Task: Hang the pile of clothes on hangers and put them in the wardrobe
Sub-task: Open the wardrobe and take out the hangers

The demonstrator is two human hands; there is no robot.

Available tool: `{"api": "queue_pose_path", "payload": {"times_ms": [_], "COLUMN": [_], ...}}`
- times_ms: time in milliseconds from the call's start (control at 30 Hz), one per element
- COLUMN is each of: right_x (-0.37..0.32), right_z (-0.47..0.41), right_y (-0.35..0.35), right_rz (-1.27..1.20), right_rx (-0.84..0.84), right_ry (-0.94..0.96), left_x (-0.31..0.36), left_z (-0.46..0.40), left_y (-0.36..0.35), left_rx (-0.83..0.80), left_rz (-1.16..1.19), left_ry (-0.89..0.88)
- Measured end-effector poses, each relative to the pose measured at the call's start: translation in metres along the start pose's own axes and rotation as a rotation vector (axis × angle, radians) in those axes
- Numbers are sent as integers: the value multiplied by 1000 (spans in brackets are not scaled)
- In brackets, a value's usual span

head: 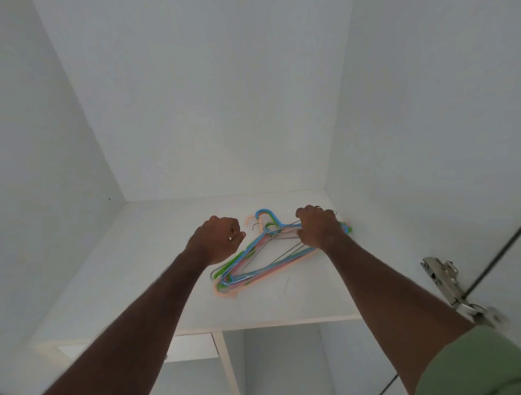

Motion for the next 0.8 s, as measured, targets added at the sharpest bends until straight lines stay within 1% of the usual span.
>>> {"api": "queue_pose_path", "payload": {"times_ms": [200, 367, 467, 600, 800], "right_x": [12, 13, 11, 0, -5], "right_z": [-41, -64, -75, -80, -71], "right_y": [-31, -58, -65, -68, -82], "right_rz": [31, 67, 35, 81, 90], "right_rx": [-242, -340, -349, -347, -415], "right_ry": [11, -6, -24, 10, 28], "left_x": [-20, -25, -26, -36, -38], "left_z": [-46, -74, -82, -90, -90], "left_y": [-29, -50, -62, -76, -89], "left_rx": [-63, -109, -130, -147, -183], "left_rz": [20, -2, -15, 21, 51], "left_ry": [-37, -94, -129, -143, -159]}}
Point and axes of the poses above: each hand's wrist, its own z-axis away from the middle knuckle, its own y-axis out of the back of the hand, x = y × z, the point moved 7 cm from there along -z, towards the middle knuckle, and after that the axes turned 12 degrees about -z, right-handed, at the moved point
